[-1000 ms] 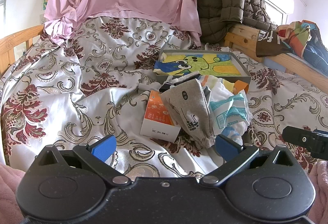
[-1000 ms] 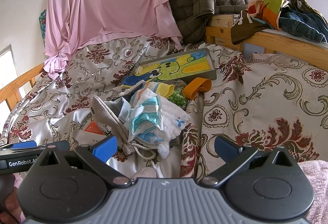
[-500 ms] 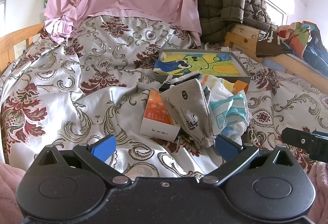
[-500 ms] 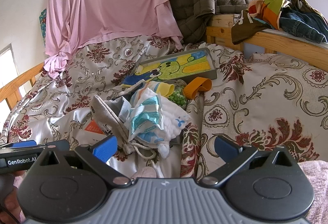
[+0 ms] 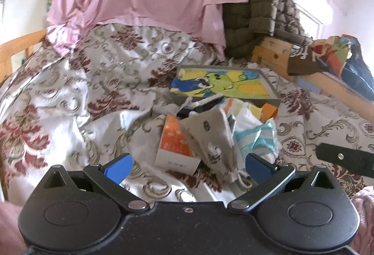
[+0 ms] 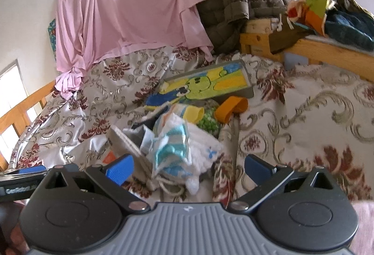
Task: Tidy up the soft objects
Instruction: 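Grasp the grey printed cloth with the left tool while the right tool grasps the teal-striped white bag, then carry both held items onto the cartoon painting tray and open both tools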
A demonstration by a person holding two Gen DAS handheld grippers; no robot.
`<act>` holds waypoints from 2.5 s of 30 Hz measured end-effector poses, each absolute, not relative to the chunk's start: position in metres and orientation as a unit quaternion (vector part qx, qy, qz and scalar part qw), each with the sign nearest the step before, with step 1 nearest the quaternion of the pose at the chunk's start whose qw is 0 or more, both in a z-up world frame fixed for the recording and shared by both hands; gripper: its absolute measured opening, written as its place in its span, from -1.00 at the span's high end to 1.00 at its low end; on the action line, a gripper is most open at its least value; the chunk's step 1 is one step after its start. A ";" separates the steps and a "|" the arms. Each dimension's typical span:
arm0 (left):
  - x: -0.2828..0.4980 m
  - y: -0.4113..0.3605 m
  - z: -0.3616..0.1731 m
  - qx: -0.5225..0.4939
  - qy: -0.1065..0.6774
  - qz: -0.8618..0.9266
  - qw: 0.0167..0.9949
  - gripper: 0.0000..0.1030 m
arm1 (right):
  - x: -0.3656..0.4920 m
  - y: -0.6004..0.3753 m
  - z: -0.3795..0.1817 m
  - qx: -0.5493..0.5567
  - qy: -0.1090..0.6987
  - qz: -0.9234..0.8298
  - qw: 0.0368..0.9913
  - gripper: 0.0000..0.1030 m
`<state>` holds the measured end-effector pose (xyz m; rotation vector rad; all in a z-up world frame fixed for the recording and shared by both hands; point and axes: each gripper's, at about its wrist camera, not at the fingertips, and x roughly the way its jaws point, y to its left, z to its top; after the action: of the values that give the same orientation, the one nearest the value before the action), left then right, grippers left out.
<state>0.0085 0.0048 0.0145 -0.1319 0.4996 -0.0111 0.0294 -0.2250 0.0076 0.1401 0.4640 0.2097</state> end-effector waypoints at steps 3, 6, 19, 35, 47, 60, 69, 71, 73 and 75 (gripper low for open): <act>0.020 -0.002 0.019 -0.030 0.241 -0.035 0.969 -0.99 | 0.046 -0.221 0.009 0.026 0.211 0.101 0.972 -0.99; 0.037 -0.009 0.021 0.004 0.242 -0.062 0.968 -0.99 | 0.066 -0.218 0.006 0.003 0.223 0.118 0.968 -0.99; 0.108 0.006 -0.007 -0.039 0.298 -0.107 0.948 -0.98 | 0.113 -0.177 -0.020 -0.115 0.222 0.188 0.950 -0.99; 0.147 0.035 -0.033 -0.191 0.341 -0.119 0.912 -0.20 | 0.139 -0.163 -0.046 -0.113 0.249 0.210 0.939 -0.76; 0.143 0.036 -0.035 -0.198 0.335 -0.120 0.913 0.52 | 0.133 -0.156 -0.049 -0.135 0.232 0.223 0.937 -0.27; 0.100 0.038 -0.017 -0.208 0.310 -0.114 0.921 0.62 | 0.115 -0.166 -0.033 -0.129 0.169 0.197 0.957 -0.19; 0.090 0.043 0.026 -0.229 0.254 -0.132 0.931 0.62 | 0.112 -0.191 -0.014 -0.082 0.124 0.165 0.975 -0.21; 0.097 0.045 0.036 -0.240 0.240 -0.129 0.932 0.62 | 0.116 -0.198 -0.009 -0.069 0.118 0.156 0.978 -0.23; 0.109 0.046 0.045 -0.249 0.225 -0.125 0.934 0.62 | 0.126 -0.205 -0.003 -0.056 0.115 0.145 0.981 -0.24; 0.123 0.045 0.054 -0.252 0.204 -0.120 0.939 0.62 | 0.139 -0.213 0.004 -0.037 0.112 0.137 0.983 -0.24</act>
<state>0.1229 0.0452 0.0543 -0.5137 0.4160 -0.2445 0.1391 -0.2126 0.0039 -0.0751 0.2260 0.2755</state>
